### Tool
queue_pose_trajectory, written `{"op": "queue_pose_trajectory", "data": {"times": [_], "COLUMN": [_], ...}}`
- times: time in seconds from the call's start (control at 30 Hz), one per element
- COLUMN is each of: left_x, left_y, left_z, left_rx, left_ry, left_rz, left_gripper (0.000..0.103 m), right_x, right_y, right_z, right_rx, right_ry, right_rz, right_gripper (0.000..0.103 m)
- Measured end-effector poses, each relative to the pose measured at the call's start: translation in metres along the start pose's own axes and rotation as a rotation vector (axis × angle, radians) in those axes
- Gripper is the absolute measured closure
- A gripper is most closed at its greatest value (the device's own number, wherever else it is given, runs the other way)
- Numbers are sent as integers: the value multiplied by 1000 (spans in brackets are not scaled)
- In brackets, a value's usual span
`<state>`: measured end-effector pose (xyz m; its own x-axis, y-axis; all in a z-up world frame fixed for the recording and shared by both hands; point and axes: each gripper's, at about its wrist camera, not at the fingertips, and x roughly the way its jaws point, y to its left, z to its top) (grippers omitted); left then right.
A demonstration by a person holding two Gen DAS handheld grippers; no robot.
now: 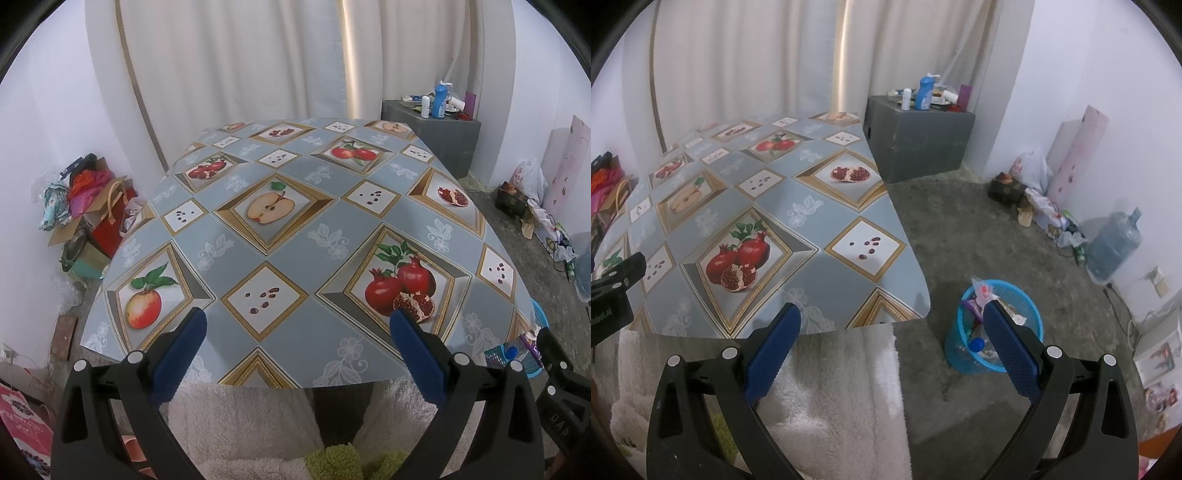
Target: Collect trash
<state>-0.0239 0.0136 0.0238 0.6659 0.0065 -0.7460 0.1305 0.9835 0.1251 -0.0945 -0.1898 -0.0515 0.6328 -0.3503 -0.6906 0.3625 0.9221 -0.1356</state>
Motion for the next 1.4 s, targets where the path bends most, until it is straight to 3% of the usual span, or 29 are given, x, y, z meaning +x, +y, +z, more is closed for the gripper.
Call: {"op": "queue_pose_trajectory", "data": {"times": [1.4], "left_x": [-4], "left_y": [2], "left_z": [-3], "left_rx": [-1], "left_ry": [-8], "left_rz": [-7], "left_gripper": [6], "right_x": [-6], "right_y": [13], "right_z": [3], "right_rx": [21], "right_ry": [-38], "right_rz": [29], "right_gripper": [8]}}
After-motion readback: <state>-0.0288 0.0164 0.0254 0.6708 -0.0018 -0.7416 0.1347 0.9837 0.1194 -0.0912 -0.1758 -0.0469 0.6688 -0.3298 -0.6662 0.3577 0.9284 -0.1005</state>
